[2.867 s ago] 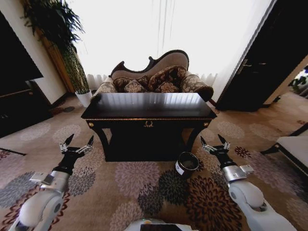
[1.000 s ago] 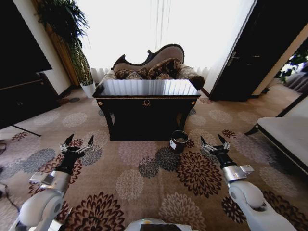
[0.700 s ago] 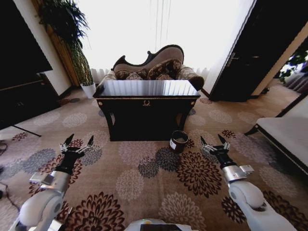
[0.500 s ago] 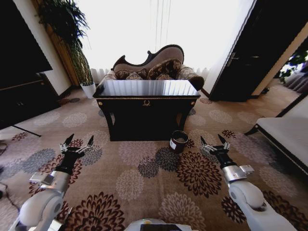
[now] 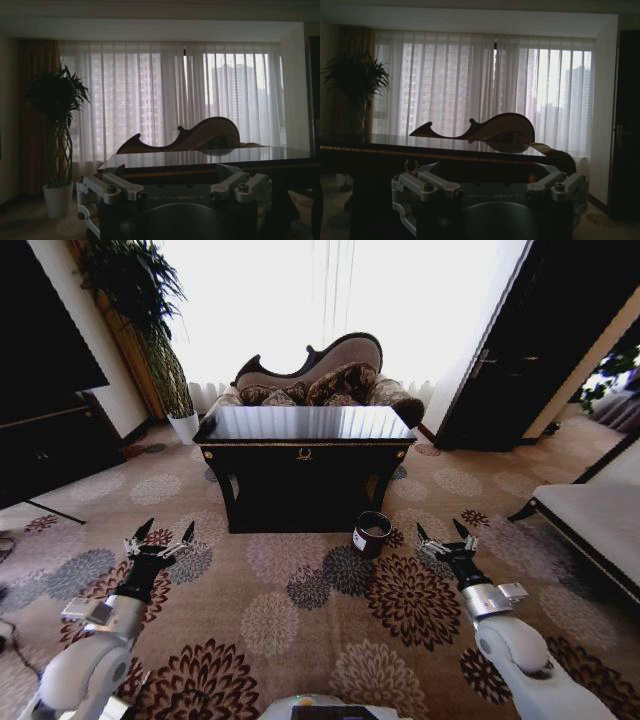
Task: Move to the front of the table and place the trash on the table into the trash bin.
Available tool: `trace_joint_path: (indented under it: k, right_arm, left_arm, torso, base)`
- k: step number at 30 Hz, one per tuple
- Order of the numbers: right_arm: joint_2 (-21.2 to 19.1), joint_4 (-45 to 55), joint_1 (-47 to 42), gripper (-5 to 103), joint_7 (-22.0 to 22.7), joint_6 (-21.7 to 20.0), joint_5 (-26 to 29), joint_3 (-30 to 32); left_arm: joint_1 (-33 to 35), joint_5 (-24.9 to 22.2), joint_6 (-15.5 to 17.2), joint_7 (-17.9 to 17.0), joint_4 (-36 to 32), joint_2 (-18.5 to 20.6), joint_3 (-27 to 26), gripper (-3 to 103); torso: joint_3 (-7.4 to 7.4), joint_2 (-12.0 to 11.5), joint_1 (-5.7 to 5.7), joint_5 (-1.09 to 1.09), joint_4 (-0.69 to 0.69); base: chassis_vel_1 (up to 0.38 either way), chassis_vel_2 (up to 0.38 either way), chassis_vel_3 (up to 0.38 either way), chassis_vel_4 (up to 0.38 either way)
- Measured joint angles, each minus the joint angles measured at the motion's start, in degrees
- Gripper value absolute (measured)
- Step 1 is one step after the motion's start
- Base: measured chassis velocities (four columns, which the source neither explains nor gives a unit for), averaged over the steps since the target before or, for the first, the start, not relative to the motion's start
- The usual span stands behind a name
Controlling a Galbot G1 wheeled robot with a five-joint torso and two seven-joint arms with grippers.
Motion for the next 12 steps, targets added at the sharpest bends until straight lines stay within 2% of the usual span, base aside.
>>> trace_joint_path:
  k: [12]
  right_arm:
    - [0.0, 0.0, 0.0, 100, 0.0, 0.0, 0.0, 0.0]
  left_arm:
    - [0.0, 0.0, 0.0, 0.0, 0.0, 0.0, 0.0, 100]
  torso:
    - [0.00, 0.0, 0.00, 0.00, 0.00]
  base:
    - [0.000, 0.000, 0.000, 0.000]
